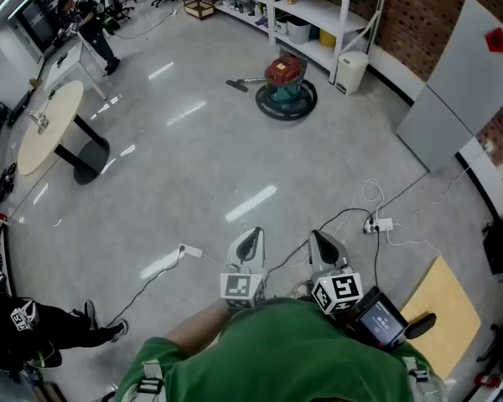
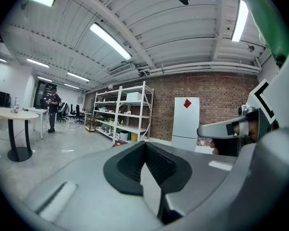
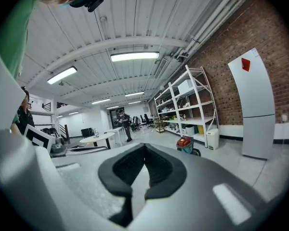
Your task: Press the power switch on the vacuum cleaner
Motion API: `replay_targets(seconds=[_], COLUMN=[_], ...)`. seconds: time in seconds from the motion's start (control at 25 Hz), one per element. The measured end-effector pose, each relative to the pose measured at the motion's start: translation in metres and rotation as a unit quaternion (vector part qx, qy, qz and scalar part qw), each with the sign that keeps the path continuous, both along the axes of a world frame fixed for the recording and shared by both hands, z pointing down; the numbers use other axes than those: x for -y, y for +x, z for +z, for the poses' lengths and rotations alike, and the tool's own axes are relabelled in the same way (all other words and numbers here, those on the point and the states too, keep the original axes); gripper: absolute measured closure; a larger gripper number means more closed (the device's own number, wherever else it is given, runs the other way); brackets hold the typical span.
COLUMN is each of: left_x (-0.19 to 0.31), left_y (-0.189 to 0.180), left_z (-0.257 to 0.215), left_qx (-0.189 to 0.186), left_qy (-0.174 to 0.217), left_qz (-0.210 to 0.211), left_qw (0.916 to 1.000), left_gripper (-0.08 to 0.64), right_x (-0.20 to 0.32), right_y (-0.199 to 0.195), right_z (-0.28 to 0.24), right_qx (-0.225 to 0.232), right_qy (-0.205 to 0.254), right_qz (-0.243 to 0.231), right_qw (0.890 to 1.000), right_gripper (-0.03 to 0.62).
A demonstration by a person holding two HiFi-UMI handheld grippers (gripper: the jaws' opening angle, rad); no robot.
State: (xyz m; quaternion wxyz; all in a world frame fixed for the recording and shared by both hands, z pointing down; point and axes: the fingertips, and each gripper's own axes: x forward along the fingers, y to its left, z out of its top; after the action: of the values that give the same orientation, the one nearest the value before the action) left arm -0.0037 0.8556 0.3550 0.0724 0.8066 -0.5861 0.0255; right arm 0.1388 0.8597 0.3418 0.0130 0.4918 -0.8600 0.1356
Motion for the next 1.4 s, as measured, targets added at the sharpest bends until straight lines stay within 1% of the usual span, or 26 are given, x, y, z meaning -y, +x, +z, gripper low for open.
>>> replay_targets(seconds=[0.24,0.44,0.64,0.76,0.88,1.0,1.12,1.24,1.4], left_x=[0.009,0.022,0.032,0.035,0.042,0.050,0.062,0.078,0.111], left_y=[0.023,0.040,0.064,0.082,0.094,0.101,0.103,0.103,0.097], left_z=[-0.002,-0.001,-0.007,-0.008,-0.006,-0.004,-0.002,-0.001,0.008], left_qx=[0.006,0.014,0.020,0.028,0.030,0.035,0.035,0.025,0.012], left_qy=[-0.004,-0.005,-0.011,-0.005,-0.008,-0.012,-0.004,-0.002,-0.020], left_qz=[0.004,-0.002,-0.003,-0.001,-0.006,-0.003,0.003,0.011,0.008], left_qw=[1.0000,0.9999,0.9997,0.9996,0.9995,0.9993,0.9994,0.9996,0.9997], left_gripper=[0.554,0.554,0.554,0.554,0.554,0.554,0.554,0.554,0.554], right_x=[0.015,0.026,0.035,0.040,0.046,0.051,0.059,0.071,0.100], right_y=[0.022,0.041,0.067,0.083,0.099,0.108,0.110,0.109,0.105], right_z=[-0.001,0.001,0.002,0.004,0.010,0.014,0.019,0.022,0.029], right_qx=[0.004,0.012,0.024,0.031,0.040,0.045,0.041,0.038,0.028], right_qy=[0.000,-0.008,-0.012,-0.013,-0.018,-0.025,-0.028,-0.029,-0.029], right_qz=[0.001,0.007,0.015,0.015,0.023,0.027,0.028,0.035,0.043], right_qw=[1.000,1.000,1.000,0.999,0.999,0.998,0.998,0.998,0.998], right_gripper=[0.591,0.589,0.590,0.589,0.589,0.591,0.591,0.590,0.589])
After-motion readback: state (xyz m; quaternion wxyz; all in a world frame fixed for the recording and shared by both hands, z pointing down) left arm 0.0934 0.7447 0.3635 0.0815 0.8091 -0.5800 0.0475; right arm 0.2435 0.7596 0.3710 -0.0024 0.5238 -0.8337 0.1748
